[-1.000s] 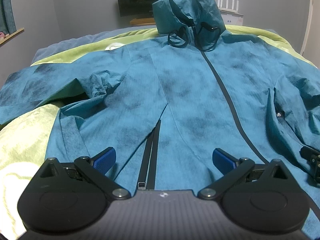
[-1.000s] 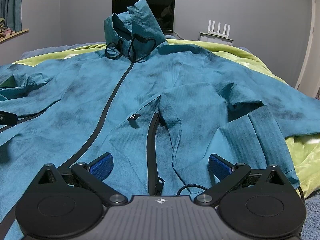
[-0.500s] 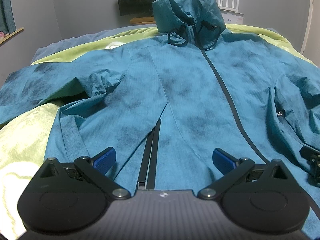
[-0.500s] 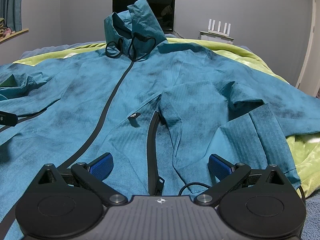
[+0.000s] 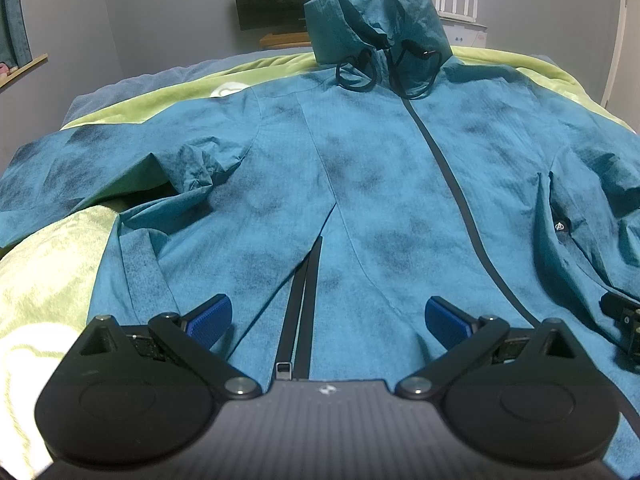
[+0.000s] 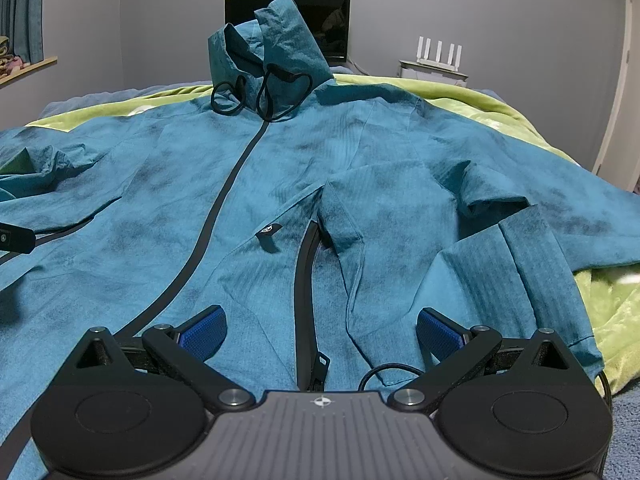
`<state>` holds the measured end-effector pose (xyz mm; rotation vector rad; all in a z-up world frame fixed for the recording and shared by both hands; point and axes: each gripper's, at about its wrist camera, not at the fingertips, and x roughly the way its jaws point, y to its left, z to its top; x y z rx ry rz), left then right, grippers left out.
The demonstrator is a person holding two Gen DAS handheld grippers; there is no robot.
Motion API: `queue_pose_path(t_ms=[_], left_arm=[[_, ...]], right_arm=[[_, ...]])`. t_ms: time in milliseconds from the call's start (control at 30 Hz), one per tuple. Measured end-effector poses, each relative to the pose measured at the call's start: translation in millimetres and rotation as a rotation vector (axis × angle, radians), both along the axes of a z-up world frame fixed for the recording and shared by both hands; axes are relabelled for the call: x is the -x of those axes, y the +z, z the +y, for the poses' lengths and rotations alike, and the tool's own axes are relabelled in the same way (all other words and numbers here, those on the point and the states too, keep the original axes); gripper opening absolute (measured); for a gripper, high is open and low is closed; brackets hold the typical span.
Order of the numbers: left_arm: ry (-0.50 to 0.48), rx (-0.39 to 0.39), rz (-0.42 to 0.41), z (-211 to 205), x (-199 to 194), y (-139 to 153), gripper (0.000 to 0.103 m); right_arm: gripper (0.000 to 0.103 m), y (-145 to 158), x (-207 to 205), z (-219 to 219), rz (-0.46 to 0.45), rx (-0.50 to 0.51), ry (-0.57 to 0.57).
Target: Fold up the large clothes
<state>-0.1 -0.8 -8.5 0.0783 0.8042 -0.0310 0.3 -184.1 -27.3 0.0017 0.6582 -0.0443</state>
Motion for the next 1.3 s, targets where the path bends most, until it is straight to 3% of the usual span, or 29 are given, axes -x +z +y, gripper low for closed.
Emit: queue_pose_path(t_ms=[800, 867, 967, 1067, 1133, 1200, 1300], left_arm=[[0.001, 0.007, -0.002, 1.2, -0.2, 1.2, 0.103], [-0.012, 0.033, -0.030, 5.2, 1.8, 7.6, 0.103], [-0.038, 0.093, -0.189, 14.5, 5.0, 36.8, 0.103], [-0.088, 0.121, -0.303, 19.9, -1.2, 69.0, 0.103], [-0.181, 0.100, -0.353, 17.8, -9.3, 84.2, 0.103], [-0.247, 0.040, -0.378, 11.9, -18.3, 90.8, 0.103], [-0.250, -0.020, -0.357, 2.9, -31.0, 80.3, 0.103]], right_arm=[[0.103, 6.7, 3.1, -4.2, -0.023, -0.011, -0.024], [0.103, 16.2, 7.1, -7.9, -0.051, -0.016, -0.043], [0.103, 40.3, 17.9, -20.5, -0.165, 0.009, -0.090], [0.103, 63.3, 24.2, -42.1, -0.288, 0.095, -0.242], [0.103, 73.7, 24.1, -63.6, -0.320, 0.108, -0.313], [0.103, 77.9, 19.9, -90.5, -0.286, 0.077, -0.359], [0.103, 73.2, 18.0, -131.9, -0.257, -0.002, -0.447]])
